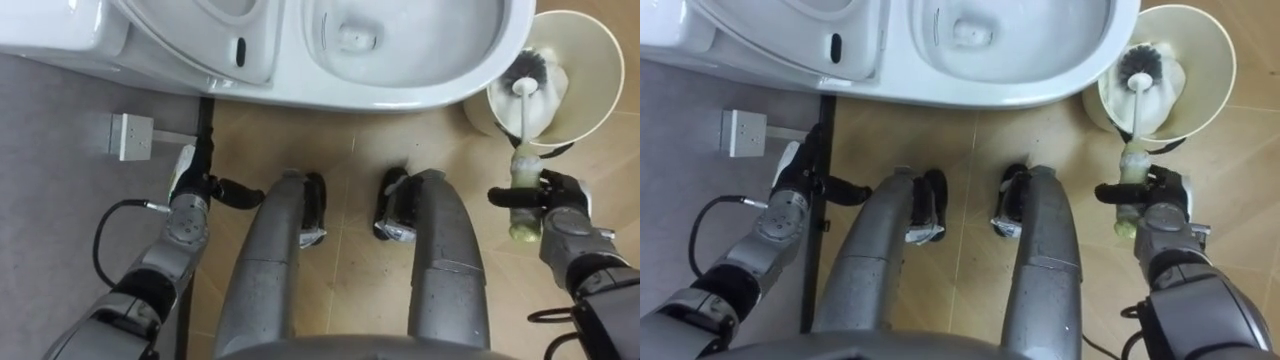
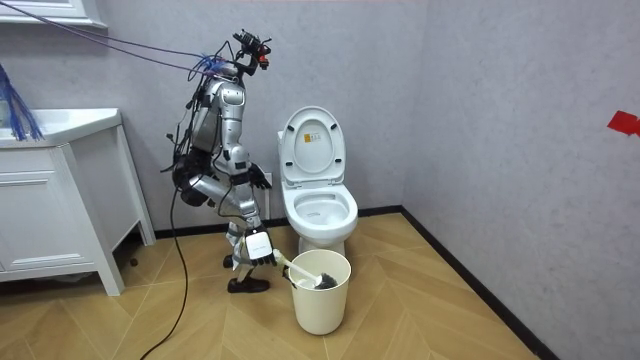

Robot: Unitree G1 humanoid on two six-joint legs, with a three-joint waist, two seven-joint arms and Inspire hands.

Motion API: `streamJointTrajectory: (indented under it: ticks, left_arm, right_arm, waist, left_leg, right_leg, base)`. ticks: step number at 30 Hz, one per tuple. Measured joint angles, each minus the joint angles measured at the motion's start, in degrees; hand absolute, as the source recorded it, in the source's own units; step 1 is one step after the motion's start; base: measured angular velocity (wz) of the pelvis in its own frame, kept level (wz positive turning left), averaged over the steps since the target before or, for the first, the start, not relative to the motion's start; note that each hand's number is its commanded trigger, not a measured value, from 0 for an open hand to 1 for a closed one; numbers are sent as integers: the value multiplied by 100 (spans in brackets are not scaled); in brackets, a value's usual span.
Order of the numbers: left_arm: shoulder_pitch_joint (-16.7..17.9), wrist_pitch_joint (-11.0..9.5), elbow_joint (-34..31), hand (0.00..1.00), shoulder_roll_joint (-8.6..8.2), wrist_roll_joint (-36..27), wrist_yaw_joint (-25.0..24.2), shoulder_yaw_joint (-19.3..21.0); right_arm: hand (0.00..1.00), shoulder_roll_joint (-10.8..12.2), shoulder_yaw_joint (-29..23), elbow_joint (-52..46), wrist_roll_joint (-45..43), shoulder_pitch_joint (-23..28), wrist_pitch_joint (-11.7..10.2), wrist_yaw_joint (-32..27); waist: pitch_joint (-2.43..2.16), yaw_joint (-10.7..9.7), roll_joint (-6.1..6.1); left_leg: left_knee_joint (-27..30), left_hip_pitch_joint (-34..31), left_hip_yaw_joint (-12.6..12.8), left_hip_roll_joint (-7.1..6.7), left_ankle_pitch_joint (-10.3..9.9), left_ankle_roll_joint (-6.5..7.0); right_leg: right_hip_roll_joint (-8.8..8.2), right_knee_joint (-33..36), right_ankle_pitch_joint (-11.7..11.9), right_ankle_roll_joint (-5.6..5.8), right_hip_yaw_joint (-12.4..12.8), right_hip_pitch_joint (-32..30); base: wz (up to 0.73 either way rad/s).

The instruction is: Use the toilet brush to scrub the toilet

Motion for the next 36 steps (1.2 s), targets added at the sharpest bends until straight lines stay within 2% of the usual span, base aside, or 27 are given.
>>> streamJointTrajectory:
  ticks: [14, 21, 23, 27, 31, 36]
  left_arm:
    - [26, 0, 7, 0, 0, -11, -9, -4]
    - [163, 0, 1, 0, 29, -10, -32, -7]
    - [306, 0, 0, 0, 32, -9, -36, -7]
    - [453, -2, 3, 0, 47, 16, -40, 5]
    - [697, -9, 14, 0, 73, -23, -65, 76]
    - [904, -8, 228, 0, 36, -2, -144, 248]
  right_arm:
    - [100, -3, 2, 164, 362, -31, 204, 227]
    - [100, -1, 11, 251, 569, 72, 249, 348]
    - [100, 16, 6, 306, 649, 107, 300, 437]
    - [100, 109, 0, 377, 787, 221, 342, 441]
    - [100, 259, -40, 362, 988, 427, 332, 494]
    - [100, 401, -74, 363, 1052, 680, 340, 493]
  waist:
    - [1, -1, -7]
    - [24, -95, -78]
    - [26, -159, -104]
    - [19, -154, -200]
    - [2, -124, -238]
    - [-36, -127, -237]
  left_leg:
    - [90, 14, 24, -40, -59, 66]
    - [64, 243, 33, -30, -81, 95]
    - [45, 467, 29, -23, -115, 113]
    - [-112, 870, 36, -3, -135, 117]
    - [-460, 1537, 30, 82, -133, 117]
    - [-1282, 2443, 23, 63, 80, 154]
  right_leg:
    - [-71, 77, -37, 53, 1, 28]
    - [-71, 49, -74, 87, -5, 269]
    - [-58, 1, -98, 118, -10, 499]
    - [-14, -183, -101, 162, -8, 913]
    - [118, -636, -22, 230, -46, 1614]
    - [150, -1409, 154, 309, -97, 2521]
  base:
    - [0]
    - [0]
    - [-2]
    - [-6]
    - [-10]
    - [4]
